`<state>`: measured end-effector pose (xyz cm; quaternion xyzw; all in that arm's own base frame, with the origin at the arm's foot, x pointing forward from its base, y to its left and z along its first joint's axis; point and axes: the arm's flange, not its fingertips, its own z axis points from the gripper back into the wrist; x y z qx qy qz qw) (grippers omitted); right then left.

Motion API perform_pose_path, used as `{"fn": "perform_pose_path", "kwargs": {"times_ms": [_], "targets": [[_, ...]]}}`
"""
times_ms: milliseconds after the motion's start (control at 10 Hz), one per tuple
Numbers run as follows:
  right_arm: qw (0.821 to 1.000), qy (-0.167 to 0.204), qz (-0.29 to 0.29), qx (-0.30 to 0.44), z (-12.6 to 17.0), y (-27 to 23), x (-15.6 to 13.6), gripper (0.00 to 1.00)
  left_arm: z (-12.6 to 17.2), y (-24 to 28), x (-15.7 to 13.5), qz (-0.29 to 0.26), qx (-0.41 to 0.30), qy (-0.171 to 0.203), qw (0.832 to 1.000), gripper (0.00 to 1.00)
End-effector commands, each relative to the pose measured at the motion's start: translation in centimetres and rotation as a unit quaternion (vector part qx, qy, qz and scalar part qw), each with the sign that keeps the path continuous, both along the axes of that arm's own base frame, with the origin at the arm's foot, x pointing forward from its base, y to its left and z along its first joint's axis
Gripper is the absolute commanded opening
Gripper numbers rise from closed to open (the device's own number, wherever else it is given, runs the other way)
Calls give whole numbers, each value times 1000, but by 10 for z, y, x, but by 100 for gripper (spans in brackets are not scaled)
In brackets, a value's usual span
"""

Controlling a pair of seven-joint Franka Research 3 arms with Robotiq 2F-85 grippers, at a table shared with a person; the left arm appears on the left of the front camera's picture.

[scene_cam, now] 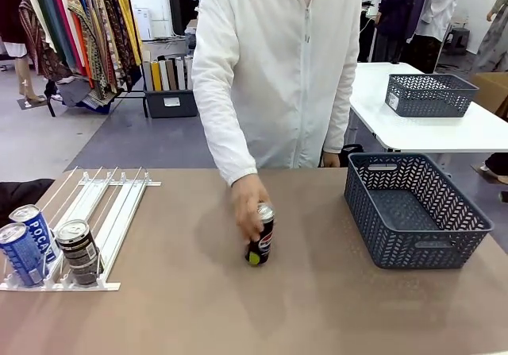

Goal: Retrieve and store the cans from the dispenser.
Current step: Pick up one can from the Automatic Can Dispenser and place it in the middle of the table, then pick up the last remaining can from one row of the Automatic Can Dispenser and place it in the middle of the table.

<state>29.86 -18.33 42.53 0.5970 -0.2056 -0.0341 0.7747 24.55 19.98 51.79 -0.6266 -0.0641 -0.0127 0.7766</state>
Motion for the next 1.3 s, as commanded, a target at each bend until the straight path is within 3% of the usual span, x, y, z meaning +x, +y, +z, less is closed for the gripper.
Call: {"fn": "perform_pose_path", "kwargs": {"times_ms": [0, 100, 1200], "targets": [[1000, -5, 8, -2, 2, -2, -1, 100, -30, -24, -6, 29, -3, 16, 999, 100], [1000, -5, 8, -2, 2, -2, -1, 100, 0, 0, 0, 0, 0, 0, 1000, 100], [1000, -5, 8, -2, 2, -2, -1, 100, -3, 1, 0, 2, 10, 6, 1000, 100]]}}
